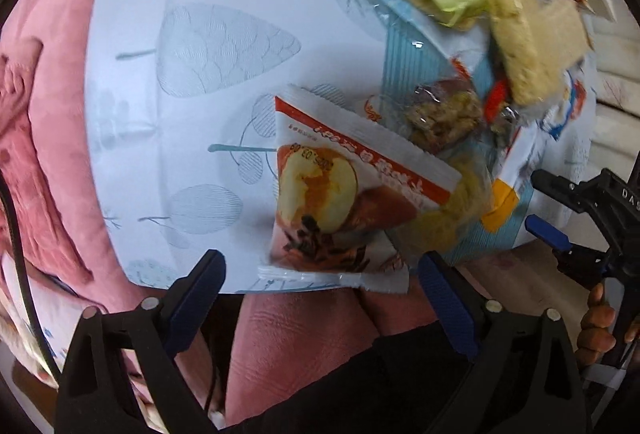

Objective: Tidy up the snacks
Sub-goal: 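Grasp the red-and-white apple snack bag with the left tool while the right grasps the white-orange bar, then carry the apple bag with the left tool into the white tray while the right drops the bar there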

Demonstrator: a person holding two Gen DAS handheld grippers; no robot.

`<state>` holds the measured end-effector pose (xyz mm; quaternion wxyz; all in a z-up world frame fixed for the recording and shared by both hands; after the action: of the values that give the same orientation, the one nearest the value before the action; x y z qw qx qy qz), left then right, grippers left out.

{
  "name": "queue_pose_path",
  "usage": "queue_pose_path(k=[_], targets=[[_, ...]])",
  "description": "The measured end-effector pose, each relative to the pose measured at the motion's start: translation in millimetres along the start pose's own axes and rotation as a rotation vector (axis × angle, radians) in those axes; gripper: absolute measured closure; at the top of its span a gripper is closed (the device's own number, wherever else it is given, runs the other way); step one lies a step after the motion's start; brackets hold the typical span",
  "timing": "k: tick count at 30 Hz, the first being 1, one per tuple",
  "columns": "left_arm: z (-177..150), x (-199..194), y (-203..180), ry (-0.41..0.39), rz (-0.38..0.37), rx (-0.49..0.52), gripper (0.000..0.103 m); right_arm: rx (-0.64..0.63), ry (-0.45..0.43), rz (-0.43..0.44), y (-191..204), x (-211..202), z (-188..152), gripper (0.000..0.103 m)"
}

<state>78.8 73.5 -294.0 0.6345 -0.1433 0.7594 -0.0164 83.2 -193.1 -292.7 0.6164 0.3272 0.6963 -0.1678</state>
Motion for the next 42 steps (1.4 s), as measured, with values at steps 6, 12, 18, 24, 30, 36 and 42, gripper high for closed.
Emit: queue_pose_path(k=[6, 12, 18, 24, 30, 36, 42], targets=[[7.1, 14.8, 9.2, 0.057, 0.014, -0.082, 0.02, -0.04, 0.066, -0.074, 12.2, 18.9, 14.9, 0.052], [6.7, 25.4, 17.7, 0.072, -0.033, -0.148, 0.031, -0.065, 0.103, -0.118, 20.4, 29.9, 21.3, 0.066], [5.6, 25.7, 19.6, 0.057, -0.052, -0.163, 0.035, -0.074, 0.105, -0.117, 22.5, 33.3, 31.9, 0.066], [15.4, 1.0, 10.9, -0.008, -0.049, -0.132, 0.036, -0.061, 0.087, -0.069, 17.1, 25.9, 20.1, 0.068], [11.0, -31.1, 3.2, -0.082, -0.044, -0.089, 0.036, -0.063, 0.036, 0.0, -1.7, 4.6, 14.9, 0.069], [3.4, -69.5, -3.3, -0.182, -0.048, -0.03, 0.036, -0.125, -0.087, 0.086, 6.1, -19.4, -6.8, 0.07], [-2.6, -107.9, -20.1, -0.276, -0.048, 0.068, 0.036, -0.243, -0.248, 0.192, 11.8, -54.0, -31.7, 0.07]])
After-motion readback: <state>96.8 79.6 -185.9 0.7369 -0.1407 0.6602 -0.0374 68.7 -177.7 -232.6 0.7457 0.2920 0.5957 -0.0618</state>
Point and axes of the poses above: each gripper's, at about its wrist camera, not at the fingertips, and x roughly the way its jaws point, y to its left, z to its top, the point moved 5 cm from there along x, roughly the way its jaws point, and after that the axes turned 12 degrees about -y, right-handed, at the moved point
